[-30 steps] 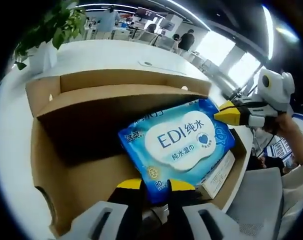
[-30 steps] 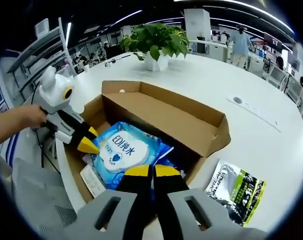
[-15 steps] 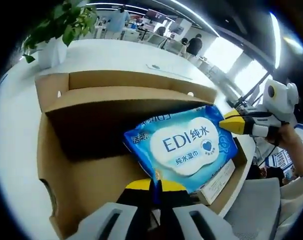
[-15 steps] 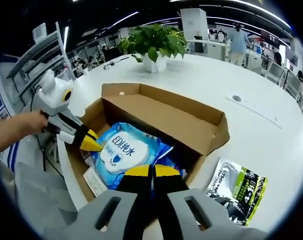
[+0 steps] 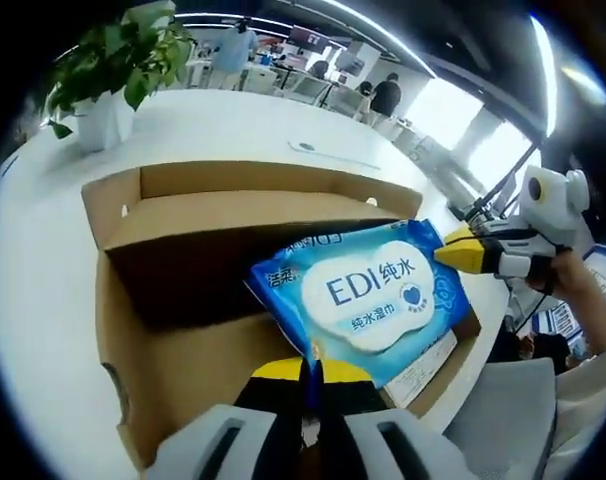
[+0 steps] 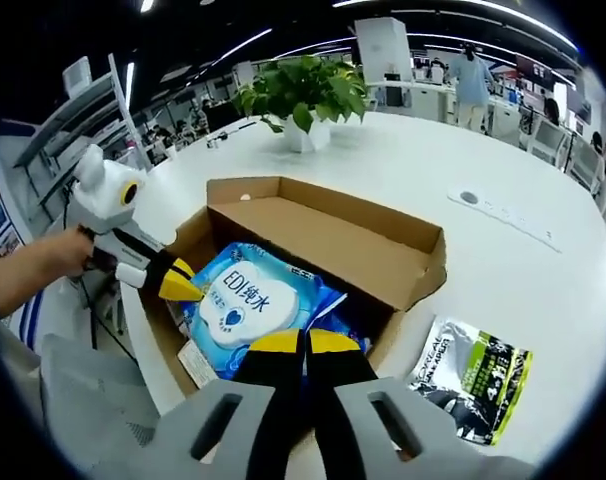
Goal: Operate the shoe box by opening the lid, removing the specified soft item, and placing it in the target area until the item is outside and the box remains undamaged.
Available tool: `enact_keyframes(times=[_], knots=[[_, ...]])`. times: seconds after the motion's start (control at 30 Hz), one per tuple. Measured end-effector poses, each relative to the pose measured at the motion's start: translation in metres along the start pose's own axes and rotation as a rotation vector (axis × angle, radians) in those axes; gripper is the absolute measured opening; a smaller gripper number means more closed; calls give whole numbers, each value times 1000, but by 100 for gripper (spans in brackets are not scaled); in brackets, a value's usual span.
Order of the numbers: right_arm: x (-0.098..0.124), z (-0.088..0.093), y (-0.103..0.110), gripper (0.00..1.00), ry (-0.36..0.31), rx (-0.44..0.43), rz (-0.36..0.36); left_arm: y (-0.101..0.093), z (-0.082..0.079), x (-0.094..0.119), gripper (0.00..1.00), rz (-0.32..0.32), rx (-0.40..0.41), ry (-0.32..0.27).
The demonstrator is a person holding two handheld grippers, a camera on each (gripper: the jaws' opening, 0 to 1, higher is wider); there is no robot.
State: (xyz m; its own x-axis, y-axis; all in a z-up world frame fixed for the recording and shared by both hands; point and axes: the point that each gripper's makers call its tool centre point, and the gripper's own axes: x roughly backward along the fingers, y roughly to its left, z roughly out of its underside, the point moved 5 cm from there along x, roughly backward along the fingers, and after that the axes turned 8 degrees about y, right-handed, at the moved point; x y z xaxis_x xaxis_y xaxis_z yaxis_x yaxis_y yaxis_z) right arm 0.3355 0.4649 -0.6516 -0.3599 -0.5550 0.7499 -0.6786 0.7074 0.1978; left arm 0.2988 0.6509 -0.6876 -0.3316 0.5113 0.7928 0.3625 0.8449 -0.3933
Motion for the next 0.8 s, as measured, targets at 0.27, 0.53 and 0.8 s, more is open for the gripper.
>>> enact_keyframes(times=[0.27,0.53,0.8], knots=[[17,-4,-5,0,-26,-24,0,-15,-9,10,2,6,-22,-18],[33,-3,-14,0,-49,-56,14,-32,-22,18,2,19,-51,-51],[46,-1,-26,0,-63,-88,38,-49,-33,17,2,31,-56,-77]])
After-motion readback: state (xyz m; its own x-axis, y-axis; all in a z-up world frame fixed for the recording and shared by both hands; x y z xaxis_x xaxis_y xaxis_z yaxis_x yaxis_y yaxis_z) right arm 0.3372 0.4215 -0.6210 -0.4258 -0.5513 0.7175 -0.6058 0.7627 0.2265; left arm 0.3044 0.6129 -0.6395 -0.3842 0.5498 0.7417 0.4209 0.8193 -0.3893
